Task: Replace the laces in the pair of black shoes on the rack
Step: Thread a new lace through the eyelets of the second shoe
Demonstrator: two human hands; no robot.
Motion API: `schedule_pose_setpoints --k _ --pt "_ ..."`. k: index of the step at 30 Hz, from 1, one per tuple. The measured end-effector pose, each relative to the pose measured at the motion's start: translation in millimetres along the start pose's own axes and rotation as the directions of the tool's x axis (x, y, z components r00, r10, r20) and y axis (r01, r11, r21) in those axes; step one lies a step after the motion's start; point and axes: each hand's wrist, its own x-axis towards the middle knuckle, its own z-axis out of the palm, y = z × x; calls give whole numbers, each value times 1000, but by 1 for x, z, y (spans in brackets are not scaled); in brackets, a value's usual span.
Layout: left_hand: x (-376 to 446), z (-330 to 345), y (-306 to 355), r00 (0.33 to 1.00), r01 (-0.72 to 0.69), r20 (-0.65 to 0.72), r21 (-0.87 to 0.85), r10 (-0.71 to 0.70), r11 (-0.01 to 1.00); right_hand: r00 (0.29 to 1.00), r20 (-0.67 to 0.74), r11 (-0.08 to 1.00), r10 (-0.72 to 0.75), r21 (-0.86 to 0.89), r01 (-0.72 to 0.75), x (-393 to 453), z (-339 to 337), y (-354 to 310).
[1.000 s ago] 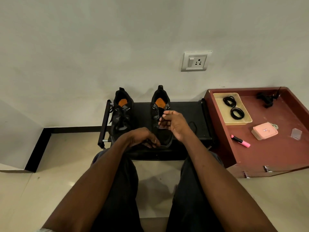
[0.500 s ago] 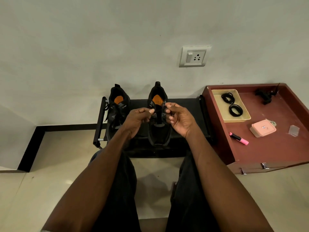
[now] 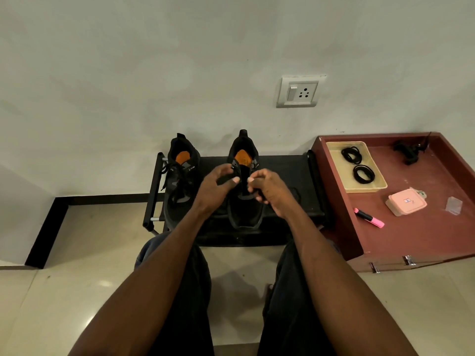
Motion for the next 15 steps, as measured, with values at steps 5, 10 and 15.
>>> schedule_pose_setpoints --k 5,10,15 --pt "4 8 0 991 55 126 -137 -38 989 999 28 999 -23 -25 23 5 6 0" --pt "9 -3 -5 976 95 -192 -57 -104 994 998 -57 999 -19 30 21 10 -11 3" --pt "9 -7 -12 885 206 -441 81 -150 975 999 -42 1000 4 2 -4 13 -11 8"
